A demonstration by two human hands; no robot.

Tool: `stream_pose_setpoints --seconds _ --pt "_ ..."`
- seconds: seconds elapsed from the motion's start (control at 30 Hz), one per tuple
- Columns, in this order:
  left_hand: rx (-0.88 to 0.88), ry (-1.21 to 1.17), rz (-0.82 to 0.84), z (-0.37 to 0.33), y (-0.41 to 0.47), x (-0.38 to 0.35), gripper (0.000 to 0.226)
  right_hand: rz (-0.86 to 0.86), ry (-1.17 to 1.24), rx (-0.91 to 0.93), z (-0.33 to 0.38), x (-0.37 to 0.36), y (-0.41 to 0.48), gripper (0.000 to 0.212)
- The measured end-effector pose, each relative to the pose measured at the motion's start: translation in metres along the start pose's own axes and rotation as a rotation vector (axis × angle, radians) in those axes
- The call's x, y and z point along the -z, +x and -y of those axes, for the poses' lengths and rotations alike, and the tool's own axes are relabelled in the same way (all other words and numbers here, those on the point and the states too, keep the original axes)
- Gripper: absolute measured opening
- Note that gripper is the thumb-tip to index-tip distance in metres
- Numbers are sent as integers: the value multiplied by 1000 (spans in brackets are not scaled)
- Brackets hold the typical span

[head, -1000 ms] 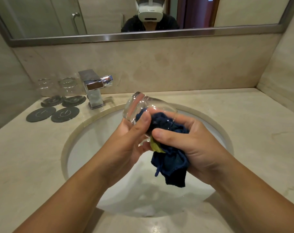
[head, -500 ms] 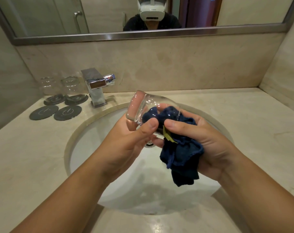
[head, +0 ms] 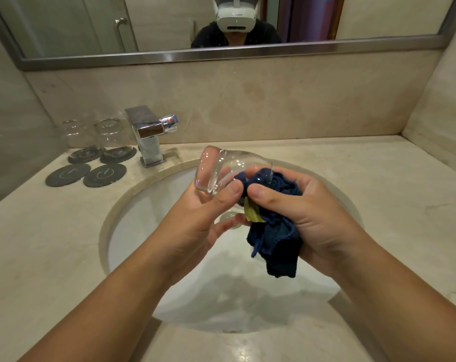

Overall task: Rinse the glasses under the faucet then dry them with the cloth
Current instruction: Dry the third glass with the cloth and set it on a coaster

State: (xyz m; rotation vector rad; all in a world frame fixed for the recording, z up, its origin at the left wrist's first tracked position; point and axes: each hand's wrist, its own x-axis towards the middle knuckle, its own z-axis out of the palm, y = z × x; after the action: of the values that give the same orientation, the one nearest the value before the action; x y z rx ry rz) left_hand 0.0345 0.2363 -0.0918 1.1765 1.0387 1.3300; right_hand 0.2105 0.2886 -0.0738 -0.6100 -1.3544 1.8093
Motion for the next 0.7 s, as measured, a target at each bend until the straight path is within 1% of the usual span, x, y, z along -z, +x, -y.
stream_pose_setpoints --seconds 0.07,0.1,0.17,0.2,0.33,0.43,0.47,0.53,0.6,0.7 --pt "-16 -26 -17 2 0 2 91 -16 5 -8 -1 1 1 23" --pt "-27 -56 -43 3 1 3 86 -28 16 -16 -1 2 2 24" --pt "-43 -94 -102 4 1 3 64 -68 28 -32 -3 4 3 26" --pt "-50 -78 -119 5 1 3 57 -85 26 -38 -5 5 4 27" --pt "-92 78 -222 4 3 4 55 -109 -40 -65 -11 11 8 37" --pt "-88 155 -322 3 6 3 57 -162 -153 -85 -12 16 10 43" --pt "-79 183 -351 3 6 3 54 -183 -214 -84 -13 17 10 39" --pt "-49 236 -402 2 8 4 51 -240 -308 -53 -13 19 10 24" --pt "-26 289 -438 0 9 7 55 -346 -372 3 -13 21 11 13" --pt "-18 360 -475 0 7 11 61 -418 -384 69 -10 24 9 9"
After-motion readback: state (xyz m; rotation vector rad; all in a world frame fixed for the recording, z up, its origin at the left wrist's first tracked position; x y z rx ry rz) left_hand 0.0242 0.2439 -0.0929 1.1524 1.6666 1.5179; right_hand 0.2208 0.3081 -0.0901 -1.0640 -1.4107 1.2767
